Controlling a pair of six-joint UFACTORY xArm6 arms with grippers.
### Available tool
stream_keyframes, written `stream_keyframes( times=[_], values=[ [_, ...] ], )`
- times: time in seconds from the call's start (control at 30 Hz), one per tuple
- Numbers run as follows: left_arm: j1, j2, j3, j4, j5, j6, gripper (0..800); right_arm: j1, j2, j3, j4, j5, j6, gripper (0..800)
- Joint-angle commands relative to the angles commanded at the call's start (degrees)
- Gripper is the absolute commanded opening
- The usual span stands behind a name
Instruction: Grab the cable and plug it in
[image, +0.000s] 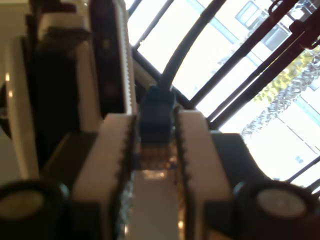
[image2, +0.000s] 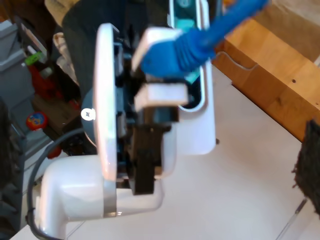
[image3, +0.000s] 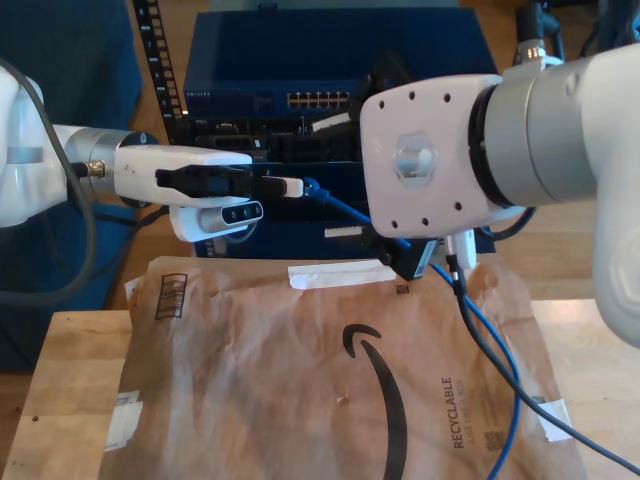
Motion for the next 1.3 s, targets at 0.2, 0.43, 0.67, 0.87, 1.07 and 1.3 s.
stream_keyframes(
  times=[0.2,0.43,0.67,0.87,1.07,1.3],
  values=[
    [0.0,0.8,-0.2,-2.3,1.3,-0.1,17,3.0,-0.8,1.6,0.0,-3.4,0.1,773],
    [0.0,0.9,-0.3,-2.4,3.2,-0.1,22,2.9,-1.7,1.8,-0.1,-3.5,-0.1,772],
    [0.0,0.8,-0.3,-5.0,5.5,0.0,34,2.5,-1.9,2.0,-0.1,-3.7,-0.1,767],
    [0.1,0.6,-0.4,-4.9,5.7,-0.1,20,2.6,-1.8,2.0,-0.1,-3.7,-0.1,739],
    [0.1,0.5,-0.4,-4.9,5.6,0.1,2,2.5,-1.8,2.0,-0.1,-3.7,0.0,713],
    [0.0,0.5,-0.4,-4.9,5.6,0.2,2,1.2,-1.9,1.9,0.0,-3.8,0.1,575]
  ],
)
